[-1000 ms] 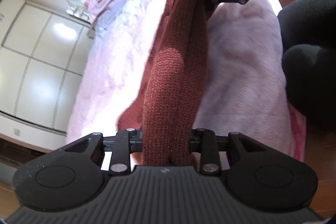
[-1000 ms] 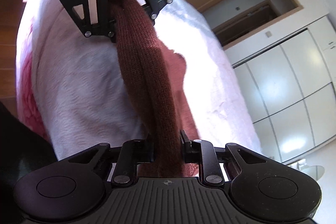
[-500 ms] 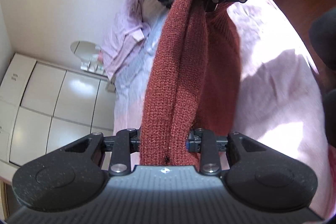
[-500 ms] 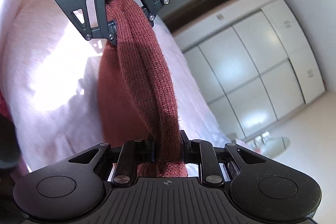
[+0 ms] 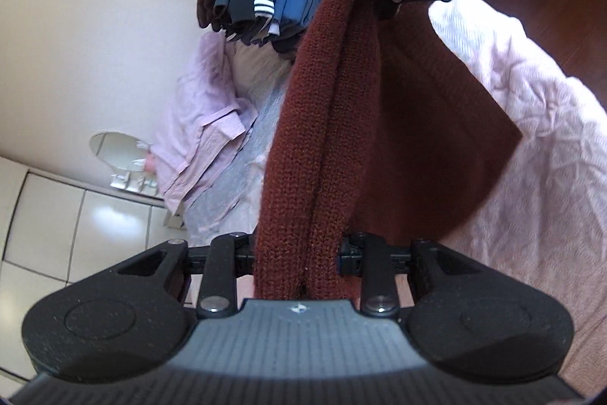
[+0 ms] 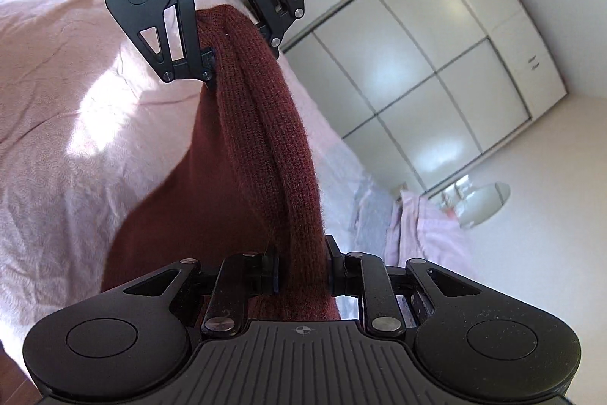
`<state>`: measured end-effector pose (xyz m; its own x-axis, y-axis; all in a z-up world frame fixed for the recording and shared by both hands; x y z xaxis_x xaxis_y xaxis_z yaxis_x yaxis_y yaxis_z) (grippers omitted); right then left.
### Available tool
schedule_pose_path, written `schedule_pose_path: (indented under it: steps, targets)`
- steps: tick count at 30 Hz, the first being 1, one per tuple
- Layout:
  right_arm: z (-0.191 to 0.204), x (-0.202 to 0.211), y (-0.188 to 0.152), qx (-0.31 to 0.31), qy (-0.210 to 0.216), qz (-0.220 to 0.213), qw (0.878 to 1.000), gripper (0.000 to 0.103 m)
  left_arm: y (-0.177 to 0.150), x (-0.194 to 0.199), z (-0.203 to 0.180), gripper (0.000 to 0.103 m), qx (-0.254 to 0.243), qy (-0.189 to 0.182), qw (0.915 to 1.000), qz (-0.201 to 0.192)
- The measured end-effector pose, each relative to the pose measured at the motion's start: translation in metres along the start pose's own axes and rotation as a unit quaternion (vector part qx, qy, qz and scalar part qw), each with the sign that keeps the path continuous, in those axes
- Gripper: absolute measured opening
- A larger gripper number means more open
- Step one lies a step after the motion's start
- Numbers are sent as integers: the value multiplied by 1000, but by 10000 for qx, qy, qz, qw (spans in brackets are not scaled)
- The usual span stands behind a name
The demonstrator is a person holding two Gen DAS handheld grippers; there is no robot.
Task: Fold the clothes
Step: 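Lift the folded maroon cardigan with both grippers and carry it toward the clothes stack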
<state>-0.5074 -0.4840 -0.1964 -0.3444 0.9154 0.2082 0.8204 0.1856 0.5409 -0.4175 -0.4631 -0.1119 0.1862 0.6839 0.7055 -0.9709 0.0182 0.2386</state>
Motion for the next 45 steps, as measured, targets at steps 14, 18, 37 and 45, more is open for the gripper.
schedule_pose_path:
  steps: [14, 18, 37, 45]
  targets:
    - [-202, 100, 73, -79, 376, 786, 9962, 20, 93, 81, 116, 26, -132, -730, 9960, -490]
    - [-241, 110, 83, -154, 252, 815, 9962, 19, 113, 91, 132, 26, -275, -671, 9955, -612]
    - [-393, 59, 23, -362, -894, 1454, 9847, 20, 253, 26, 279, 26, -969, -379, 9752, -1956]
    - [-549, -25, -64, 112, -1482, 969, 9841, 20, 378, -62, 411, 26, -490, 483, 9751, -2110]
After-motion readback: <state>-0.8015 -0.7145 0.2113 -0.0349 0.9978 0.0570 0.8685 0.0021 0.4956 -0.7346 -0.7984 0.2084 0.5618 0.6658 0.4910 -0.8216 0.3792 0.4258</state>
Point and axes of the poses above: each gripper's, at about its wrist camera, not at the fingertips, and x roughly against the way its jaws point, z to its left, y to its top, the point moved 6 cm from there along -x, roughly the way its jaws point, and after that the axes turned 14 degrees about -y, right-handed, at the moved point
